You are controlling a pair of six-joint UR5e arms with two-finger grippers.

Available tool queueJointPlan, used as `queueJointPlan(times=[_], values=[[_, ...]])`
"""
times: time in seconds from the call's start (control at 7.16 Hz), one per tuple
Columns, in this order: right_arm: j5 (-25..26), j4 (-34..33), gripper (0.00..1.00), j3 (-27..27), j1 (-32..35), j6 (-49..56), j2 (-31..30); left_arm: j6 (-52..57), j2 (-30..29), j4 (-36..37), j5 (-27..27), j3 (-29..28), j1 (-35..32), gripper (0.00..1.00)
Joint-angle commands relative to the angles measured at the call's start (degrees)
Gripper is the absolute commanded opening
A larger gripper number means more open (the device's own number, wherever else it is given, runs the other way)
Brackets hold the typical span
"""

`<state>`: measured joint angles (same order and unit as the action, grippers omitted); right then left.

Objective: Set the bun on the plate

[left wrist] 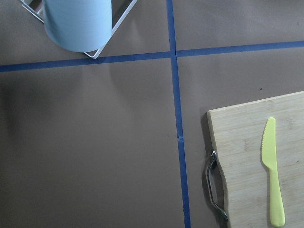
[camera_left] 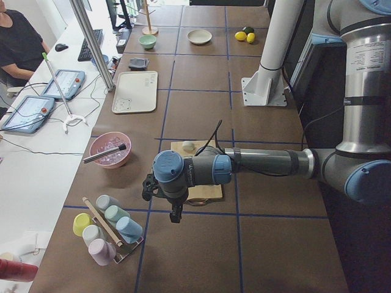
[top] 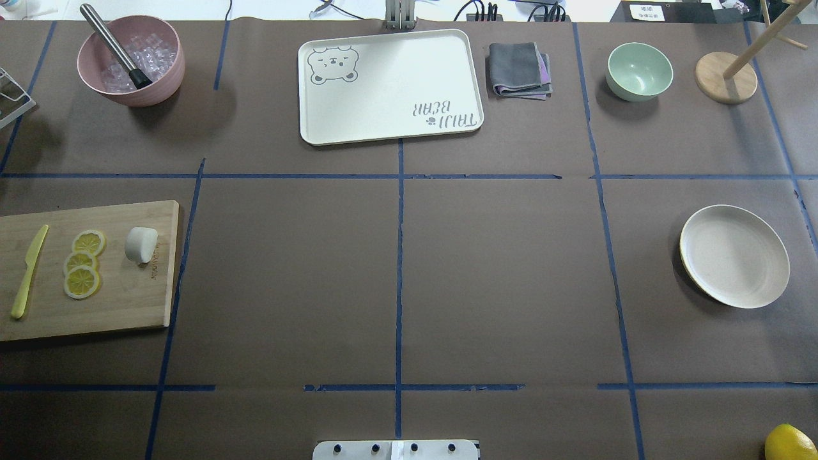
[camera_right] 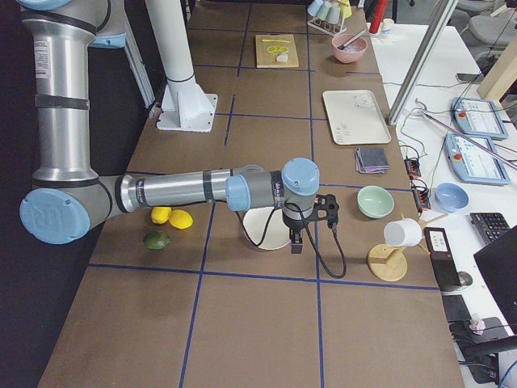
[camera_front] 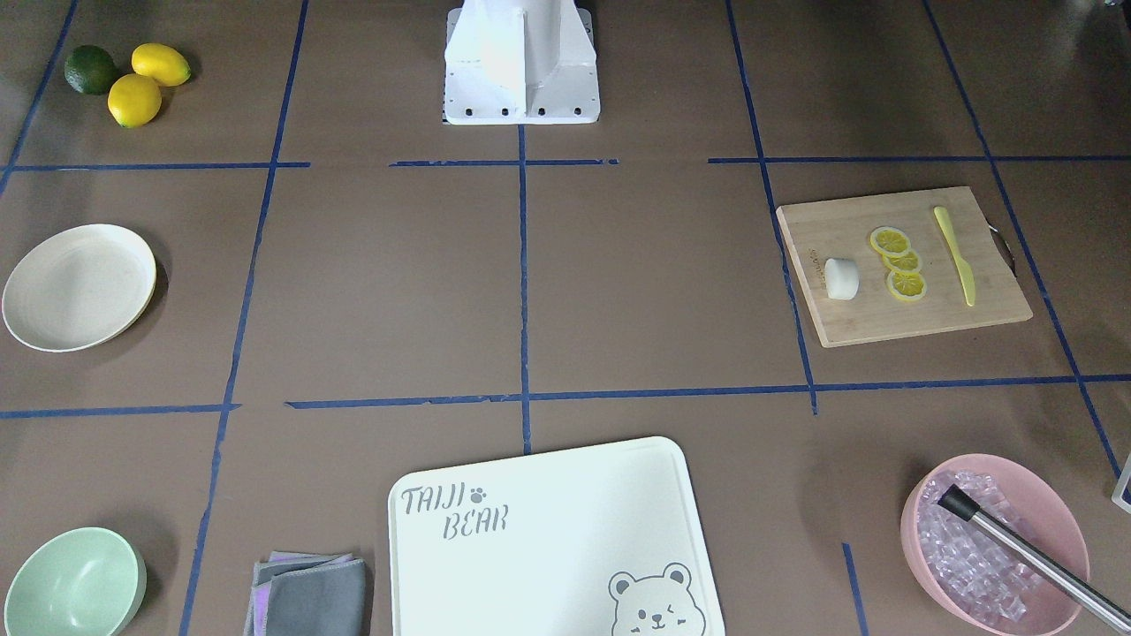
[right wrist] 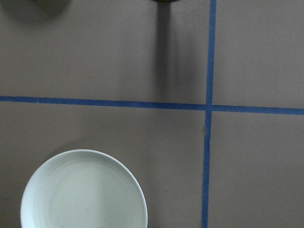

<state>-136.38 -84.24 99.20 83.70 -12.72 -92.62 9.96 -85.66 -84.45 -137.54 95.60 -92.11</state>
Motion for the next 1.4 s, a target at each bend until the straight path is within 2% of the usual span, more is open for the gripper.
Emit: queueJointPlan(times=[0.0, 0.14, 0.28, 0.56, 0.7, 1.12, 1.26], values=[[3.56, 20.14, 1.00, -7.04, -7.12, -15.77, -1.94, -0.03, -0.03, -0.01, -0.01, 0.20, 0.00, 1.00], [3.92, 31.13, 1.00, -10.83, -9.33, -23.24, -2.91, -0.12, -0.12, -0.01, -0.01, 0.29, 0.00, 1.00], [4.02, 38.37, 1.00, -13.48, -11.78, -27.66, -3.44, -0.29, -0.12, -0.01, -0.01, 0.47, 0.00, 1.00], [4.01, 39.68, 1.00, -13.33, -15.04, -28.50, -5.20, -0.29, -0.12, -0.01, -0.01, 0.64, 0.00, 1.00], [6.02, 39.68, 1.00, -13.50, -17.76, -28.50, -6.16, -0.38, -0.03, -0.01, -0.01, 0.73, 0.00, 1.00], [6.83, 39.59, 0.97, -13.85, -19.89, -28.50, -6.70, -0.38, -0.03, -0.19, -0.01, 1.25, 0.00, 1.00], [6.83, 39.59, 0.90, -13.85, -19.90, -28.50, -7.13, -0.47, 0.06, -0.01, 0.08, 2.04, 0.00, 1.00]])
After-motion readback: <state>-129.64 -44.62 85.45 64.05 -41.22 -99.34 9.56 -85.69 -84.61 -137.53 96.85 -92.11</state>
